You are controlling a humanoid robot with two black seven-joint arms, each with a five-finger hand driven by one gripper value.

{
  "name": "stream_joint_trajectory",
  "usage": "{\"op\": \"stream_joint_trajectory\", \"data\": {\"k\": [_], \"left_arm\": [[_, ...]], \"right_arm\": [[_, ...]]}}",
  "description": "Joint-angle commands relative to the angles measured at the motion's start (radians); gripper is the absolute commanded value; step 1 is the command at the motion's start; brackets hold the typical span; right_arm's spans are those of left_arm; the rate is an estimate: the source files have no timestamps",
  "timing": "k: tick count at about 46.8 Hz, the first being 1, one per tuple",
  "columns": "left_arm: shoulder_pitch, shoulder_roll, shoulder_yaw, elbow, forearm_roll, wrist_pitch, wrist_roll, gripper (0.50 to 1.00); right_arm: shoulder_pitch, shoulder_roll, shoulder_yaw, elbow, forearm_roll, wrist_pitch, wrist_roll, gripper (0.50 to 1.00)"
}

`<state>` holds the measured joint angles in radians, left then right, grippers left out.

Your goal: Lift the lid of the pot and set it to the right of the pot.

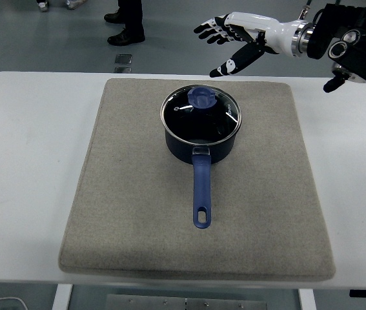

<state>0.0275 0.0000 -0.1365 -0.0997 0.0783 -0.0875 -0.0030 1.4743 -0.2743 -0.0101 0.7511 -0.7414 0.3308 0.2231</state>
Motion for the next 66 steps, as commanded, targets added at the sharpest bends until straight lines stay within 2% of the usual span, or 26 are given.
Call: {"op": "stream_joint_trajectory", "data": {"k": [1,14,27,33,38,66], "left_arm": [[0.000,0.000,0.000,0.000,0.000,0.000,0.000,1.000],[0.000,0.000,0.000,0.000,0.000,0.000,0.000,1.000],[0.000,0.000,0.000,0.000,-0.002,0.000,0.000,1.000],[0.000,0.000,0.000,0.000,0.000,0.000,0.000,1.000],[0.000,0.000,0.000,0.000,0.000,0.000,0.000,1.000],[0.000,0.000,0.000,0.000,0.000,0.000,0.000,1.000]], "right_arm": [[0.030,-0.002,-0.044,0.013,-0.044,0.031,0.001,0.913],[0.080,-0.005,-0.076,0.028,-0.184,0.114,0.015,0.913],[0.086,0.053,-0.100,0.051,-0.243,0.097,0.007,0.913],[0.086,0.070,-0.110,0.051,-0.286,0.060,0.005,0.913],[0.083,0.099,-0.131,0.051,-0.312,0.053,0.004,0.911],[0.086,0.095,-0.159,0.042,-0.346,0.039,0.002,0.901]]}}
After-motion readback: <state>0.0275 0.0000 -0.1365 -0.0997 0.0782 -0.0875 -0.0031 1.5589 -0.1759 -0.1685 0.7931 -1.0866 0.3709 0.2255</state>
